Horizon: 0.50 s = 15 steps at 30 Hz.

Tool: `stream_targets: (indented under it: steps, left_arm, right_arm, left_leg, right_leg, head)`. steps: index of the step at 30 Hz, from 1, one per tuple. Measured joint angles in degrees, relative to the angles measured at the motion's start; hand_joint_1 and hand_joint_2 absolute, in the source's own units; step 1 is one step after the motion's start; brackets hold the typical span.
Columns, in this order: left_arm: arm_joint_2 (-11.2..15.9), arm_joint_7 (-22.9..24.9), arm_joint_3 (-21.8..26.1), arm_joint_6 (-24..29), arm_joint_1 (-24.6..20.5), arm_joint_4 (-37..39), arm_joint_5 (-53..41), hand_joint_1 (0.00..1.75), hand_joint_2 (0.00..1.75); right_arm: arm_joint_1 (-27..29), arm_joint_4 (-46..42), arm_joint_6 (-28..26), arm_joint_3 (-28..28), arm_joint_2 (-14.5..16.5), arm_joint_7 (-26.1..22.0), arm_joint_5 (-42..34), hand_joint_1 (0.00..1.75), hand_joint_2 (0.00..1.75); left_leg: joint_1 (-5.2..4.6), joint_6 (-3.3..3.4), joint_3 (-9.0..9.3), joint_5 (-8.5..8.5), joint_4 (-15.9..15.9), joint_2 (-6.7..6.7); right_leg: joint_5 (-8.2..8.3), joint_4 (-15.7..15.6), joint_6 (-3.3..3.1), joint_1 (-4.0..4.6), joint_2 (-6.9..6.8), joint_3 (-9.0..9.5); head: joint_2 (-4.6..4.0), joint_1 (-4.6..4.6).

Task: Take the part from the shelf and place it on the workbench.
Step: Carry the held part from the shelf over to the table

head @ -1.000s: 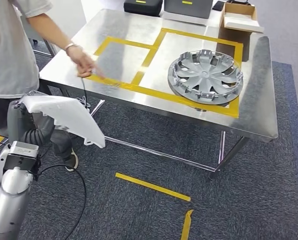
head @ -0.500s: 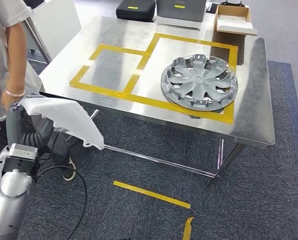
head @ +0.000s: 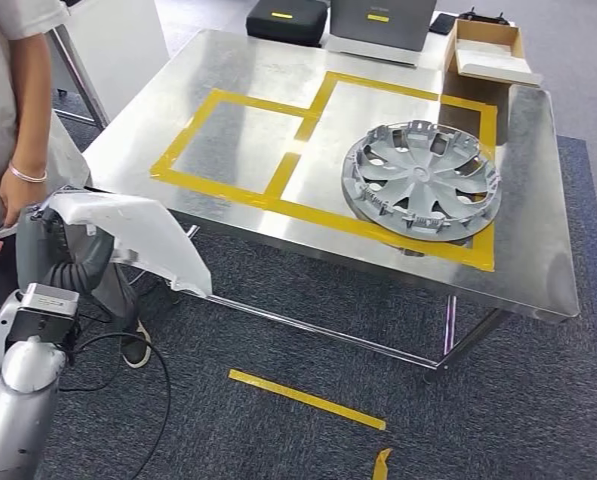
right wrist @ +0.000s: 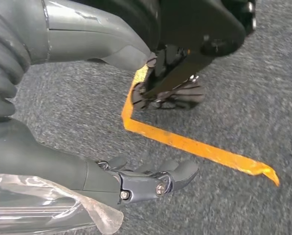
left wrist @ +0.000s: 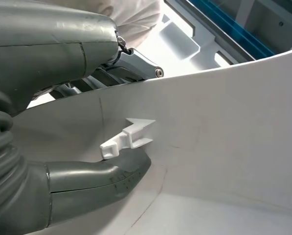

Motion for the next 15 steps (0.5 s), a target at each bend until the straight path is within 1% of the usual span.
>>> stream_targets:
  steps: [1, 2, 3, 4, 6, 7, 8, 9, 10, 12, 13, 14, 15]
  left_arm:
    - [0.00, 0.02, 0.01, 0.00, -0.03, 0.01, 0.00, 1.75, 1.75]
    - [0.00, 0.05, 0.02, -0.01, -0.10, 0.03, 0.00, 1.75, 1.75]
    - [0.01, 0.10, 0.05, -0.03, -0.20, 0.08, 0.00, 1.75, 1.75]
    - [0.01, 0.17, 0.09, -0.06, -0.31, 0.15, 0.01, 1.75, 1.75]
    - [0.02, 0.28, 0.16, -0.15, -0.51, 0.33, 0.00, 1.75, 1.75]
    - [0.04, 0.40, 0.18, -0.21, -0.62, 0.40, -0.08, 1.75, 1.75]
    - [0.10, 0.61, 0.20, -0.26, -0.89, 0.53, -0.30, 1.75, 1.75]
    - [0.20, 0.91, 0.22, -0.30, -1.34, 0.76, -0.63, 1.75, 1.75]
    - [0.34, 1.33, 0.25, -0.33, -1.91, 1.14, -1.06, 1.75, 1.75]
    - [0.64, 2.30, 0.26, -0.39, -3.13, 2.56, -2.04, 1.75, 1.75]
    - [0.77, 2.78, 0.25, -0.44, -3.62, 3.48, -2.55, 1.75, 1.75]
    - [0.89, 3.20, 0.24, -0.49, -4.15, 4.47, -3.05, 1.75, 1.75]
    - [0.98, 3.55, 0.22, -0.53, -4.74, 5.36, -3.53, 1.75, 1.75]
  right_arm:
    - [0.00, 0.00, 0.00, 0.00, -0.01, 0.00, 0.03, 0.00, 1.75]
    - [-0.03, 0.00, 0.01, 0.00, -0.04, 0.00, 0.05, 0.00, 1.75]
    - [-0.09, 0.00, 0.02, 0.00, -0.07, 0.00, 0.08, 0.00, 1.75]
    - [-0.13, 0.00, 0.03, 0.00, -0.10, 0.00, 0.11, 0.00, 1.75]
    - [-0.15, 0.00, 0.04, 0.00, -0.13, 0.00, 0.14, 0.00, 1.75]
    - [-0.14, 0.00, 0.04, 0.00, -0.13, -0.01, 0.17, 0.00, 1.75]
    - [-0.13, 0.00, 0.04, 0.00, -0.13, -0.02, 0.23, 0.00, 1.75]
    - [-0.18, -0.01, 0.04, 0.00, -0.14, -0.04, 0.31, 0.00, 1.75]
    - [-0.25, -0.01, 0.04, 0.00, -0.14, -0.05, 0.43, 0.00, 1.75]
    - [-0.38, -0.02, 0.07, 0.00, -0.15, -0.02, 0.74, 0.00, 1.75]
    - [-0.40, -0.02, 0.11, 0.00, -0.15, 0.03, 0.88, 0.00, 1.75]
    - [-0.39, -0.02, 0.16, 0.00, -0.15, 0.07, 0.99, 0.00, 1.75]
    - [-0.38, -0.01, 0.23, 0.00, -0.14, 0.12, 1.08, 0.00, 1.75]
  left_leg:
    - [-0.06, -0.06, 0.60, -0.41, 0.00, -0.04]
    - [-0.14, -0.19, 1.11, -0.84, -0.02, -0.05]
    - [-0.21, -0.40, 1.45, -1.22, 0.00, -0.06]
    - [-0.25, -0.64, 1.63, -1.49, -0.03, -0.07]
    - [-0.22, -1.24, 1.83, -1.80, -0.26, -0.10]
    - [-0.17, -1.55, 2.04, -1.97, -0.37, -0.09]
    - [-0.16, -1.87, 2.06, -2.32, 0.05, -0.07]
    - [-0.15, -2.15, 1.56, -3.05, 1.46, -0.04]
    - [-0.09, -2.40, 0.36, -4.17, 4.05, -0.02]
    - [0.07, -2.79, -3.98, -6.78, 11.72, 0.01]
    - [0.14, -2.93, -5.96, -7.21, 14.64, 0.01]
    - [0.20, -3.02, -7.16, -6.46, 15.71, 0.01]
    - [0.25, -3.05, -7.24, -4.45, 14.44, 0.02]
  right_leg:
    - [2.98, -3.80, -0.30, 0.07, 0.00, 1.11]
    - [5.30, -7.80, -0.65, 0.21, -0.01, 2.61]
    - [6.76, -11.09, -0.96, 0.35, -0.03, 4.03]
    - [7.32, -13.10, -1.20, 0.50, -0.05, 4.97]
    - [6.96, -14.09, -1.60, 0.70, -0.03, 5.68]
    - [6.92, -14.35, -1.84, 0.58, 0.00, 5.93]
    - [6.83, -14.67, -2.14, 0.43, 0.01, 6.34]
    - [6.73, -14.99, -2.44, 0.25, -0.01, 6.83]
    - [6.55, -15.22, -2.70, 0.09, -0.05, 7.34]
    - [5.88, -15.26, -3.02, 0.09, -0.09, 8.15]
    - [5.51, -15.26, -3.03, 0.09, -0.06, 8.58]
    - [5.12, -15.25, -3.00, 0.08, 0.00, 9.08]
    - [4.71, -15.22, -2.91, 0.07, 0.06, 9.66]
  head:
    - [0.00, 0.01]
    - [0.00, -0.02]
    - [0.00, -0.04]
    - [0.00, -0.06]
    - [0.00, -0.05]
    - [0.00, -0.05]
    - [0.00, -0.12]
    - [0.00, -0.21]
    - [0.00, -0.30]
    - [0.00, -0.36]
    - [0.00, -0.35]
    - [0.00, -0.35]
    - [0.00, -0.37]
